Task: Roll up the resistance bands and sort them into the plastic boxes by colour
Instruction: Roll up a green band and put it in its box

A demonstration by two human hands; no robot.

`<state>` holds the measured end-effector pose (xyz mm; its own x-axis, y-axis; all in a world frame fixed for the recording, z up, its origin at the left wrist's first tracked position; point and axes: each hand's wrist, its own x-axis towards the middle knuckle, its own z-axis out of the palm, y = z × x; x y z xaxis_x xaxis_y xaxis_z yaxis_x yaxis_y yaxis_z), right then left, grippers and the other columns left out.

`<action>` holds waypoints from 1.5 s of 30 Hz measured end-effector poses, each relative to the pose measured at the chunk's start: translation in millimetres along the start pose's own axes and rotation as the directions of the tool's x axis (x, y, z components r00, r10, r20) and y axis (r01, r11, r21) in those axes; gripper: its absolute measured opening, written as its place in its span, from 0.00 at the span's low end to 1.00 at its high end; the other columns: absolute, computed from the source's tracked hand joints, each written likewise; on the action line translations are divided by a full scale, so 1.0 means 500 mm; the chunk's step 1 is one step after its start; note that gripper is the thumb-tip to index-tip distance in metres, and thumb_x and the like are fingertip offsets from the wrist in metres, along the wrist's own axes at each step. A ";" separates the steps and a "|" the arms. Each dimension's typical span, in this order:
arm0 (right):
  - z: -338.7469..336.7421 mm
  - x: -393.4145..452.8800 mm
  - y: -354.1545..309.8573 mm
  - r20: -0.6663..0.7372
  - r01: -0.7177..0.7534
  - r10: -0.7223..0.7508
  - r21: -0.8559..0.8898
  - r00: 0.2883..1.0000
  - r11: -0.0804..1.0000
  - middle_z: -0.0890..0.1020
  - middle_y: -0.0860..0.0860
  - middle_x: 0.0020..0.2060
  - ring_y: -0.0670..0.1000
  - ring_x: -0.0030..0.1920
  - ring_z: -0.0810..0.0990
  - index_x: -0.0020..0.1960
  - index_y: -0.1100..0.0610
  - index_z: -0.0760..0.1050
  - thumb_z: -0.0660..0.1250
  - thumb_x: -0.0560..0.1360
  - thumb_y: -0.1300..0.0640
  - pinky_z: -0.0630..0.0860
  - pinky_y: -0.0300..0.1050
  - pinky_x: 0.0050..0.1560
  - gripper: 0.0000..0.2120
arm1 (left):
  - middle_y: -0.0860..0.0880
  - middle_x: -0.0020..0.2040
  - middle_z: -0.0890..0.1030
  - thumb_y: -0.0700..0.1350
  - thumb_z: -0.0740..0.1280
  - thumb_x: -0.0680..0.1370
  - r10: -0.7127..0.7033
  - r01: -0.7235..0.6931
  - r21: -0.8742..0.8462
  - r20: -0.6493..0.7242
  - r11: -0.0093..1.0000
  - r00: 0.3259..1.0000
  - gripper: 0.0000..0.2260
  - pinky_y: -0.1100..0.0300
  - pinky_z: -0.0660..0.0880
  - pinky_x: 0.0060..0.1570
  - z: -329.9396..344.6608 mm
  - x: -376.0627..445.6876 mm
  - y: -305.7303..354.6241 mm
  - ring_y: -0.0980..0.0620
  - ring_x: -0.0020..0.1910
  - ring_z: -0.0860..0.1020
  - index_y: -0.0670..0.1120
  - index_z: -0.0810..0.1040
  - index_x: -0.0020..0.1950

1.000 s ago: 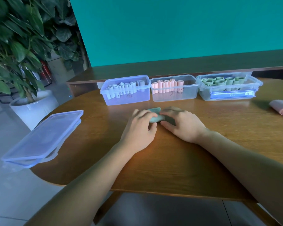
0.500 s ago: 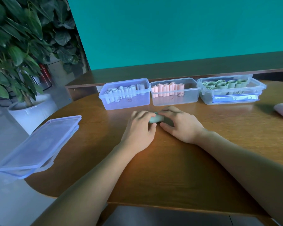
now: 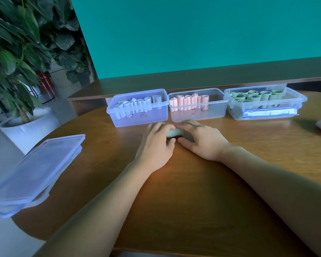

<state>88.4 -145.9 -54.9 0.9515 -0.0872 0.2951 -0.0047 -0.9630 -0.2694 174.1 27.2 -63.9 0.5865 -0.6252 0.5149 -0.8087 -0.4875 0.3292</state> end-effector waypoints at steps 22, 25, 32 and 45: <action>0.011 0.050 0.021 -0.055 -0.065 0.073 0.146 0.996 0.987 0.81 0.49 0.61 0.51 0.57 0.80 0.70 0.49 0.69 0.59 0.84 0.48 0.77 0.52 0.56 0.16 | 0.51 0.62 0.79 0.54 0.67 0.81 -0.105 0.107 -0.010 0.118 0.994 0.987 0.18 0.49 0.69 0.63 0.006 0.057 -0.009 0.48 0.62 0.72 0.54 0.74 0.70; 0.002 0.026 0.020 -0.065 -0.074 0.090 0.218 0.994 0.973 0.81 0.51 0.62 0.52 0.59 0.80 0.70 0.51 0.70 0.59 0.84 0.48 0.77 0.52 0.59 0.16 | 0.52 0.59 0.80 0.52 0.68 0.80 -0.087 0.093 -0.053 0.106 0.994 0.991 0.16 0.51 0.71 0.61 0.002 0.050 0.007 0.50 0.59 0.73 0.53 0.77 0.67; -0.060 -0.082 0.032 -0.101 -0.051 0.154 0.658 0.983 0.752 0.82 0.46 0.51 0.44 0.38 0.81 0.65 0.50 0.76 0.66 0.81 0.50 0.75 0.36 0.35 0.13 | 0.53 0.52 0.81 0.52 0.65 0.82 -0.113 0.158 -0.332 0.151 0.930 0.982 0.12 0.60 0.74 0.47 0.007 0.020 0.099 0.57 0.48 0.78 0.50 0.77 0.64; -0.265 -0.253 0.182 -0.209 -0.156 0.394 0.682 0.895 0.715 0.86 0.50 0.48 0.46 0.39 0.84 0.60 0.60 0.81 0.75 0.75 0.55 0.78 0.39 0.32 0.16 | 0.57 0.60 0.80 0.64 0.64 0.78 -0.116 0.208 -0.572 0.193 0.794 0.974 0.24 0.58 0.77 0.59 0.124 0.064 0.357 0.59 0.57 0.78 0.55 0.72 0.71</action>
<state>-72.9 -256.3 4.7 0.7857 -0.5105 0.3494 0.0584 -0.5010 -0.8635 51.5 -117.5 -37.8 0.6741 -0.6700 0.3110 -0.5459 -0.1682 0.8208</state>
